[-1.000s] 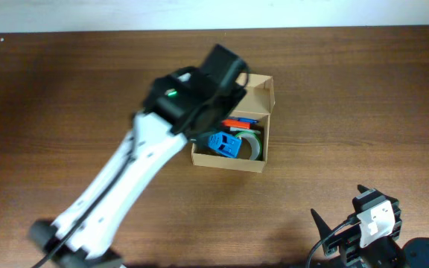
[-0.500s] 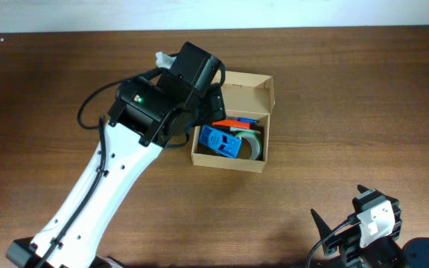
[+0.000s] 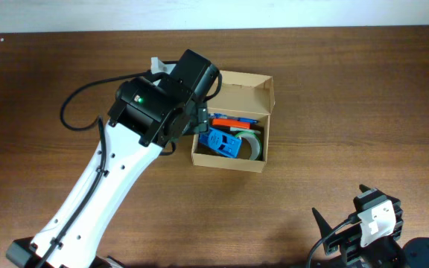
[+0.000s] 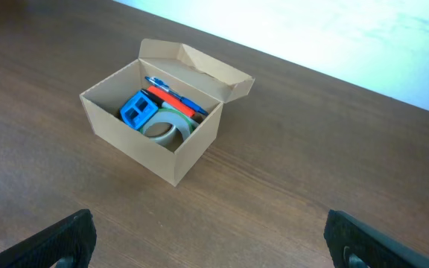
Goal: Pack container
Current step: 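Raise both grippers to the box lid's left and right edges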
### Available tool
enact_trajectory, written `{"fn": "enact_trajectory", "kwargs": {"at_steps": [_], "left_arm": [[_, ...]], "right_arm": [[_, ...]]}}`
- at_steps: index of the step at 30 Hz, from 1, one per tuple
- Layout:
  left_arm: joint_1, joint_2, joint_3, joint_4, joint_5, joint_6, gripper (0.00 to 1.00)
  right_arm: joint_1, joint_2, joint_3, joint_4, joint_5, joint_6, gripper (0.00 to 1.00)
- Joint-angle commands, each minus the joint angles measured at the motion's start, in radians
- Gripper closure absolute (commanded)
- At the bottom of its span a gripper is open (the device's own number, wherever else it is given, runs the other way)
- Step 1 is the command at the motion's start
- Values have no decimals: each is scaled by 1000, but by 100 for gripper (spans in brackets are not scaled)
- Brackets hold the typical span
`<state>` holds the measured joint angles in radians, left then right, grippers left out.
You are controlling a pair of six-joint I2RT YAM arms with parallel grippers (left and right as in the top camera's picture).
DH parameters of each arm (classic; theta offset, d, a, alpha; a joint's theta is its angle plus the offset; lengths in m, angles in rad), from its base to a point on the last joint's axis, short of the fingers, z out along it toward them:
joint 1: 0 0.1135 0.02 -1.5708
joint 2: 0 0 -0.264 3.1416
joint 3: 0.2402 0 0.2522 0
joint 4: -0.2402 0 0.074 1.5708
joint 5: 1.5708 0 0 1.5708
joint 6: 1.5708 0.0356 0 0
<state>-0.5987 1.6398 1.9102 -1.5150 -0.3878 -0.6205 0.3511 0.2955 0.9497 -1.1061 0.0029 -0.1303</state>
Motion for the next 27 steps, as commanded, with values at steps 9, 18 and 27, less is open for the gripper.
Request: {"fn": "enact_trajectory", "kwargs": {"at_steps": [9,18,27], "left_arm": [[14,-24,4,-17,-60,16,0],[192,-24,4,96,209,102,0],[393,25,3,296,433,103,75]], "right_arm": [[-6,53,6,194,18,152,1],[-6,570,240,158,20,213,1],[-32,1035,560,169,43,86,31]]}}
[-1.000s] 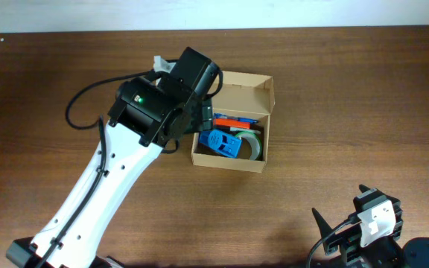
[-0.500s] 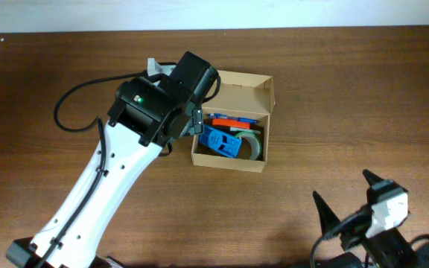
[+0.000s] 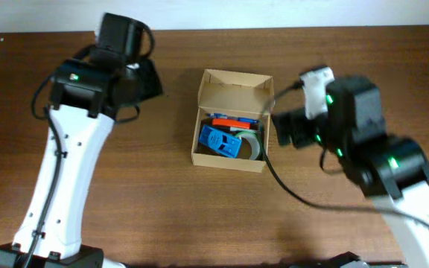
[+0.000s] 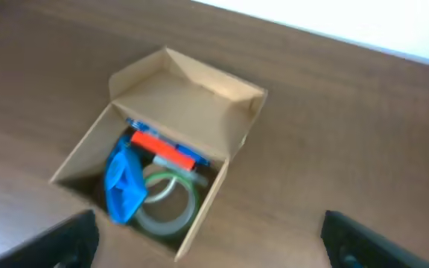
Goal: Pack container
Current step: 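Raise both grippers to the box lid's left and right edges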
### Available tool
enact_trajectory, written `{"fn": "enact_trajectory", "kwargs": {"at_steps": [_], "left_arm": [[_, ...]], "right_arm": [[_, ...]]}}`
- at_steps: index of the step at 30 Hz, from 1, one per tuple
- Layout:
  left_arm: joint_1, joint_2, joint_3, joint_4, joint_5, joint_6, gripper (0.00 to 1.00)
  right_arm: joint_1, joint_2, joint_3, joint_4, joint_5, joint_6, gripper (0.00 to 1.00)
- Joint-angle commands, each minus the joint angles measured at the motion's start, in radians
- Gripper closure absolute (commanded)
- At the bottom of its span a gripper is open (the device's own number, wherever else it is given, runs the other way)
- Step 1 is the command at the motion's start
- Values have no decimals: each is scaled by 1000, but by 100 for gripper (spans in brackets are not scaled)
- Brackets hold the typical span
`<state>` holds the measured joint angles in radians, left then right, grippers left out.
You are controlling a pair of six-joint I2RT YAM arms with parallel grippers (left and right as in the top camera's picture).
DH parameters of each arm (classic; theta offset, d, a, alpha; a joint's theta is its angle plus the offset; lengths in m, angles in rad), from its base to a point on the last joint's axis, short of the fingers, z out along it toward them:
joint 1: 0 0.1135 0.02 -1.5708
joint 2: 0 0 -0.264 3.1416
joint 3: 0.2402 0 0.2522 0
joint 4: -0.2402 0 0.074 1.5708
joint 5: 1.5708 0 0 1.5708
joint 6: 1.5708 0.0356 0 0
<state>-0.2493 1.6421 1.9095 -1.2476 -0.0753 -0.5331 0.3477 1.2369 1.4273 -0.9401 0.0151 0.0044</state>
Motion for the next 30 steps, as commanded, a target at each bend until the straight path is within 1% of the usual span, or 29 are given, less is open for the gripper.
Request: {"fn": "enact_trajectory", "kwargs": {"at_steps": [1,2,3,4,7,11,13,14,18,19,22,30], "left_arm": [[59,37,4,37,138,15,87],[73,53,5,40,151,15,98],[86,71,5,40,160,14,98],[97,89,5,43,167,14,98],[125,146,4,65,219,14,98],[155,227,4,129,333,13,98],[172,270,4,159,413,11,98],[188,322,4,187,488,6,98],[203,422,4,245,615,1,98],[203,463,4,266,650,-20,98],[203,521,4,296,695,-43,98],[203,637,4,354,772,-126,98]], "right_arm": [[-47,134,105,4,31,-36,42],[-66,164,120,5,31,-9,45],[-93,197,133,7,31,38,49],[-121,225,141,10,28,80,55],[-209,288,144,24,-46,159,96],[-319,361,144,33,-218,214,96],[-369,399,144,33,-299,222,96],[-409,439,144,33,-367,223,96],[-453,528,144,33,-460,254,96],[-460,570,144,34,-479,272,96],[-460,636,144,40,-488,312,96],[-459,785,143,95,-605,357,96]]}}
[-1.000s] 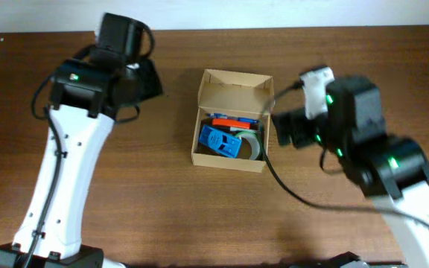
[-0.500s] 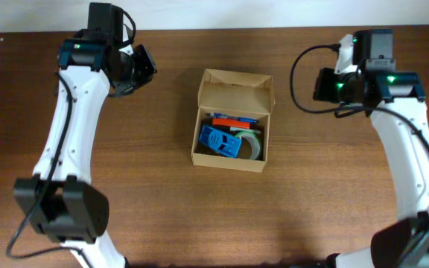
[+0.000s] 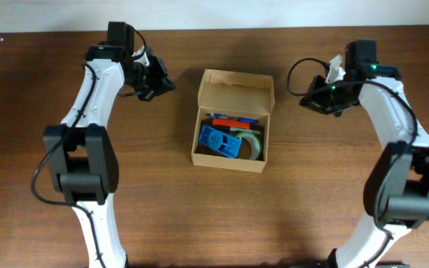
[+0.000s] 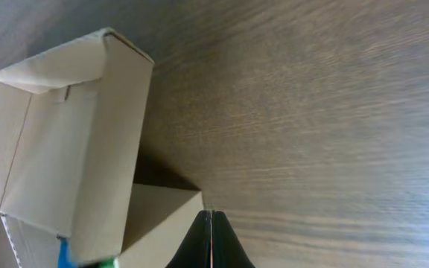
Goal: Pack container
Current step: 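Raise both grippers to the box lid's left and right edges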
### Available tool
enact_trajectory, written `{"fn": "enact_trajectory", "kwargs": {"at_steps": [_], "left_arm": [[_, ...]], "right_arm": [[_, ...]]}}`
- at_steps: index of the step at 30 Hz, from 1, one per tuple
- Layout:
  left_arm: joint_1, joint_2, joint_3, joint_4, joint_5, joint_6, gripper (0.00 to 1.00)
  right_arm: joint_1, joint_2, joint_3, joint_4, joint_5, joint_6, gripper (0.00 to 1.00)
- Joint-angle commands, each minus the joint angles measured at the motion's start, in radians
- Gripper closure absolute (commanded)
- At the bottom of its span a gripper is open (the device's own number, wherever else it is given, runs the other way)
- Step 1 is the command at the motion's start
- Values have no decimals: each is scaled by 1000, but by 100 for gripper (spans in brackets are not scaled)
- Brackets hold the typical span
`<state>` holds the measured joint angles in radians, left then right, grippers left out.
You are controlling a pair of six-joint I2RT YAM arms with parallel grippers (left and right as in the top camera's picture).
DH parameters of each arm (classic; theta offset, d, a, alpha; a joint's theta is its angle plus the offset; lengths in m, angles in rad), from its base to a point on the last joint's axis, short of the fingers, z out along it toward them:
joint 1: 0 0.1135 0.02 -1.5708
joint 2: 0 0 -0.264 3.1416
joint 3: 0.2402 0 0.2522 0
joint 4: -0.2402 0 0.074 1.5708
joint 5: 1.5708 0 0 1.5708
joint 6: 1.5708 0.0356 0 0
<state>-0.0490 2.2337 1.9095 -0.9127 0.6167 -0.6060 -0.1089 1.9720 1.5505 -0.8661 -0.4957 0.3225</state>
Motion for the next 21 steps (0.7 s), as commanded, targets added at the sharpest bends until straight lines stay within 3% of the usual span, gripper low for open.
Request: {"fn": "enact_trajectory", "kwargs": {"at_steps": [1,7,21], "left_arm": [[2,60,4,27,95,-64,98],[-8,140,4,82,195,-115,98],[-92,196,4,154,234,-198,98]], "right_arm": [[-3,70,20,35,-116,56,96],[7,152,21,107,-194,133,96],[97,235,17,306,-246,276,97]]}}
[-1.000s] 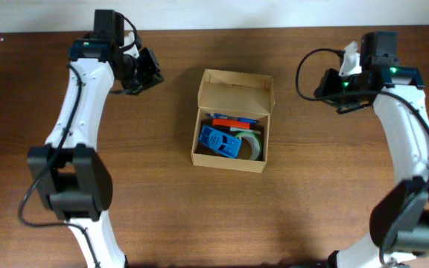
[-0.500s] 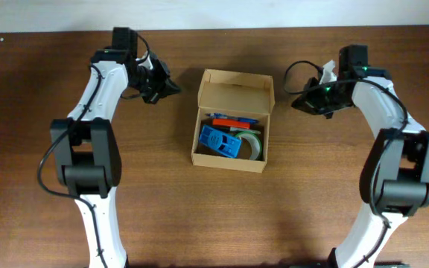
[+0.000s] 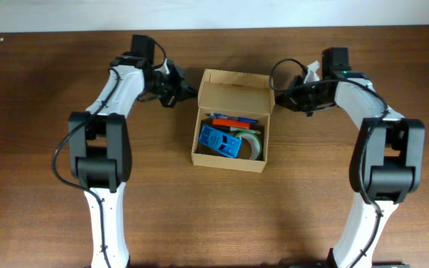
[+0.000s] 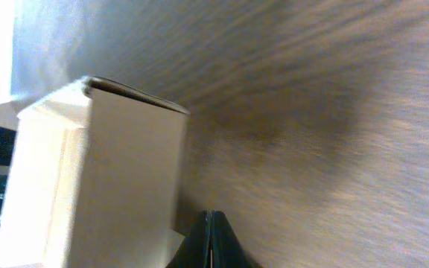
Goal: Pack container
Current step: 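Raise both grippers to the box lid's left and right edges, then push the box lid closed with both grippers from above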
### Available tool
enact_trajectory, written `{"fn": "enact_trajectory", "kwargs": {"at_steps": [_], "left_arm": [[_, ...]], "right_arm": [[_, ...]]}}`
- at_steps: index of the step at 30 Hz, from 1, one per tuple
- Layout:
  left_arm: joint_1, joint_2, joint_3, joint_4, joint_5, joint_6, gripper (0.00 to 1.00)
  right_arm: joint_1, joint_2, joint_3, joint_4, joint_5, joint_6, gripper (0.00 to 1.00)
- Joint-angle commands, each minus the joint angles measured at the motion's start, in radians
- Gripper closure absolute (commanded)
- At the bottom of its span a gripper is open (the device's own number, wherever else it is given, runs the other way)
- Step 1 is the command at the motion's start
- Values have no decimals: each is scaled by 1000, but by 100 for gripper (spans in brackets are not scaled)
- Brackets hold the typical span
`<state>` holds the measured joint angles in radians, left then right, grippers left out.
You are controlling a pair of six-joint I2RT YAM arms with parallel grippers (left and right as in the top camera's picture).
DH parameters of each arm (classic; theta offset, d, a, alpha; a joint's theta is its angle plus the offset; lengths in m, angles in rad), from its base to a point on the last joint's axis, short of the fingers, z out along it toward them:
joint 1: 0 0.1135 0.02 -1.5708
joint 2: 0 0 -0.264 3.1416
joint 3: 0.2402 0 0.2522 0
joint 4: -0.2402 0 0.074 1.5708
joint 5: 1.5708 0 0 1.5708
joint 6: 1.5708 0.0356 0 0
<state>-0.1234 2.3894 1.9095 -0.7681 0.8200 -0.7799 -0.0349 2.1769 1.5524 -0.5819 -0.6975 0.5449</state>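
An open cardboard box [image 3: 228,163] stands mid-table with its lid flap [image 3: 233,90] raised at the back. Inside lie a blue toy [image 3: 220,141], a clear tape roll [image 3: 252,143] and an orange pen [image 3: 233,121]. My left gripper [image 3: 177,91] sits just off the flap's left side; the overhead view does not show how its jaws stand. My right gripper [image 3: 284,95] is shut and empty, close to the flap's right side. In the right wrist view its joined fingertips [image 4: 208,217] lie low beside the box wall [image 4: 103,186].
Brown wooden table [image 3: 334,201] all round the box. A pale wall strip runs along the far edge [image 3: 274,13]. Both arms stretch from the near edge up past the box's left and right sides.
Both grippers have moved inward toward the box's raised flap, the left from the back left, the right from the back right. The right stays shut. The box and its contents have not moved.
At first my left arm hung over the box's left side, while the right gripper sat open, low at the front right. Then the left was at the back left and the right beside the box. Later both flanked the box, the right shut; now they are nearer.
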Motion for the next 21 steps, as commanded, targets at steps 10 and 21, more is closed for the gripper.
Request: {"fn": "enact_trajectory", "kwargs": {"at_steps": [10,21], "left_arm": [[-27,40,5,92,101,-43,98],[5,40,34,185,238,13,98]], "right_arm": [[49,54,15,184,-104,54,96],[46,4,18,294,-190,-72,96]]}}
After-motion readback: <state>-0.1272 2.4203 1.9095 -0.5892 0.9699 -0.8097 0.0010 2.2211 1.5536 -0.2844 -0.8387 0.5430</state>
